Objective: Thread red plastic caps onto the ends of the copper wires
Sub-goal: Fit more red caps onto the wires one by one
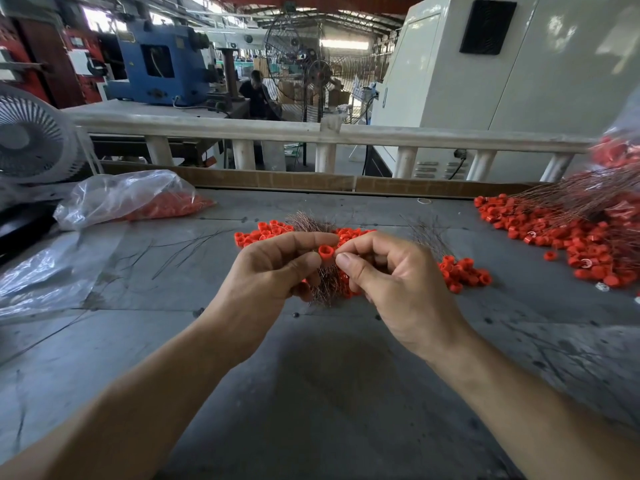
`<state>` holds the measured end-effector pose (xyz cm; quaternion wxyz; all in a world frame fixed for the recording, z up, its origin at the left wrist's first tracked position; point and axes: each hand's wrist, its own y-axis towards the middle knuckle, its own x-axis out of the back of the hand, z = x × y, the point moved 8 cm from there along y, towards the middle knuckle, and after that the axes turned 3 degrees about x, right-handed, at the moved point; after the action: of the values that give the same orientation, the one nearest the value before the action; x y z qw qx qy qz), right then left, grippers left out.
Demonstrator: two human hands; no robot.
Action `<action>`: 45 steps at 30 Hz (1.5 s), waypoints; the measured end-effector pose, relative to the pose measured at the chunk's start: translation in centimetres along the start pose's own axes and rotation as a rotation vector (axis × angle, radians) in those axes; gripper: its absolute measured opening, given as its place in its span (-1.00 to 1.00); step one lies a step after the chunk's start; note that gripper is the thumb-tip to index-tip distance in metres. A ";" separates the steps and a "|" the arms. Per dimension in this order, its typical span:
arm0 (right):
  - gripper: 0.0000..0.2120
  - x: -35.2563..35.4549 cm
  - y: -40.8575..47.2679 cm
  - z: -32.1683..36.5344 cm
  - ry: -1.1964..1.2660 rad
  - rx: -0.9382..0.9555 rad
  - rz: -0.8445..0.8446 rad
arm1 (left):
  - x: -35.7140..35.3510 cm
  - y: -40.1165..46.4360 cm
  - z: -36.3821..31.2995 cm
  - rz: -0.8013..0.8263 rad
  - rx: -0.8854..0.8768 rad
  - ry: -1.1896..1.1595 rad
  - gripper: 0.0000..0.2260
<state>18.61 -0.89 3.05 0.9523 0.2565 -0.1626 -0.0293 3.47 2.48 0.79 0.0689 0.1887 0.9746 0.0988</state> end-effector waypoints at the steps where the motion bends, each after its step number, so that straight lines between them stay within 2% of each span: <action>1: -0.90 0.0 0.0 0.0 -0.005 0.004 -0.003 | 0.0 0.0 0.1 -0.011 0.003 -0.019 -0.75; 5: -0.90 0.0 0.0 -0.1 -0.014 0.008 -0.021 | 0.1 0.1 0.3 -0.037 0.008 -0.053 -0.80; 17: -0.90 0.2 0.0 -0.4 -0.026 0.001 -0.031 | 0.4 0.3 0.5 -0.024 0.020 -0.068 -0.77; 21: -0.88 -0.2 0.1 -1.4 0.023 -0.053 -0.002 | 0.6 0.4 0.7 -0.055 0.032 -0.103 -0.78; 26: -0.78 -1.2 -0.1 -2.0 0.144 -0.144 0.064 | 0.7 0.4 0.7 -0.073 0.033 -0.138 -0.79; 38: -0.82 -1.8 -0.4 -2.4 0.148 -0.206 0.177 | 0.2 0.2 0.4 -0.002 0.082 -0.234 -0.81; 41: -0.85 -0.4 0.3 -2.9 0.078 -0.210 0.103 | 0.2 0.3 0.4 -0.009 0.081 -0.266 -0.78; 45: -0.90 4.8 1.4 -3.7 -0.368 -0.175 -0.163 | 0.7 0.3 0.4 -0.041 0.084 -0.253 -0.77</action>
<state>24.31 1.41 2.10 0.9196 0.1755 -0.3093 -0.1668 3.03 3.05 0.40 0.1853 0.1825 0.9651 0.0319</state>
